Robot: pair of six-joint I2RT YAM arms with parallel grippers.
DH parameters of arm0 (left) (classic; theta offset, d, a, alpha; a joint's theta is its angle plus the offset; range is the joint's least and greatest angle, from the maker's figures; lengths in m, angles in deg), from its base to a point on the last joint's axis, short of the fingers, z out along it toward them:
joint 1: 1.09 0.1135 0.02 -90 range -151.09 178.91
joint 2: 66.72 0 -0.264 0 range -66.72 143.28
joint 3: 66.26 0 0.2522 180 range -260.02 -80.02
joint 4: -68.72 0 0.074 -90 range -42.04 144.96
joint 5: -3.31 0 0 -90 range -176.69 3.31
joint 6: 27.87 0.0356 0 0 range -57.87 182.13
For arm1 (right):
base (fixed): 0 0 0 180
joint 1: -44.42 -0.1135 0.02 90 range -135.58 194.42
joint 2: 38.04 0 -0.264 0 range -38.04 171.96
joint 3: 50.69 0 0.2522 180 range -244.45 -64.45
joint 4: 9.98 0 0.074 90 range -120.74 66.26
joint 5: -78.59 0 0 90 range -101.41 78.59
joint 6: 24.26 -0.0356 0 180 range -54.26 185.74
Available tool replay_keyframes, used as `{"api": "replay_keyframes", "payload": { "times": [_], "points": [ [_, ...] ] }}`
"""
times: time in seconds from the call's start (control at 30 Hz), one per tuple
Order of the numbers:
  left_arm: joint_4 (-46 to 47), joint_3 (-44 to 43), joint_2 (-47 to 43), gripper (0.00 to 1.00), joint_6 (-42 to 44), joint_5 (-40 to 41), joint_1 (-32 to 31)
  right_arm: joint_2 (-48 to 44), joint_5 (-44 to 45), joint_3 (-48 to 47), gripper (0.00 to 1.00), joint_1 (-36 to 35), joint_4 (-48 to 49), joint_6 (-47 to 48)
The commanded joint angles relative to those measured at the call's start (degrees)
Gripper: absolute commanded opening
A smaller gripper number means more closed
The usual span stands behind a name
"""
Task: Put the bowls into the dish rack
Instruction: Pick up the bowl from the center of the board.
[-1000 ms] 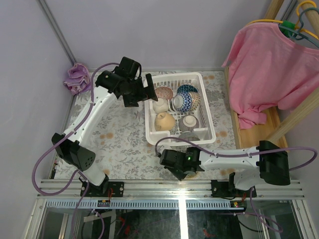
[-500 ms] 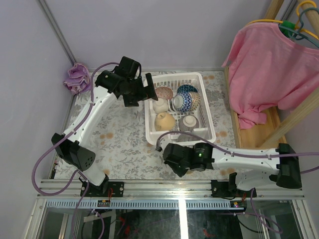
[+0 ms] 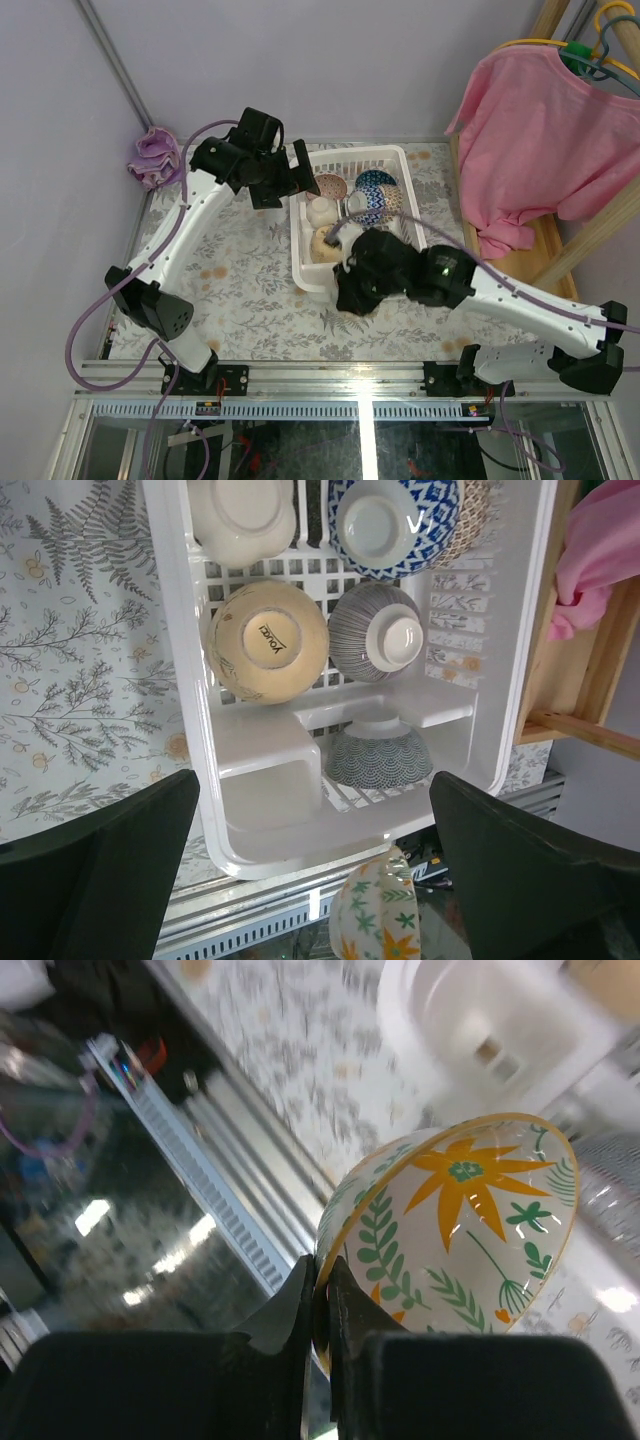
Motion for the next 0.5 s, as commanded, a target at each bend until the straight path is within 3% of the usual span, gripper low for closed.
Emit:
{"api": "replay_keyframes", "payload": {
  "times": [0.0,0.23,0.47],
  "points": [
    [1.3,-3.8,0.7,1.00,0.1,-1.7,0.2,0.6,-5.0,-12.6,0.00,7.9,1.9,4.0],
    [2.4,-4.7,1.0,1.00,-0.2,-2.4,0.2,8.1,-10.2,-20.4,0.00,14.8,3.8,5.5],
    [6.4,-3.5,1.0,1.00,-0.7,-4.0,0.2,8.4,-23.5,-12.2,0.00,31.3,17.9,-1.8]
  ]
}}
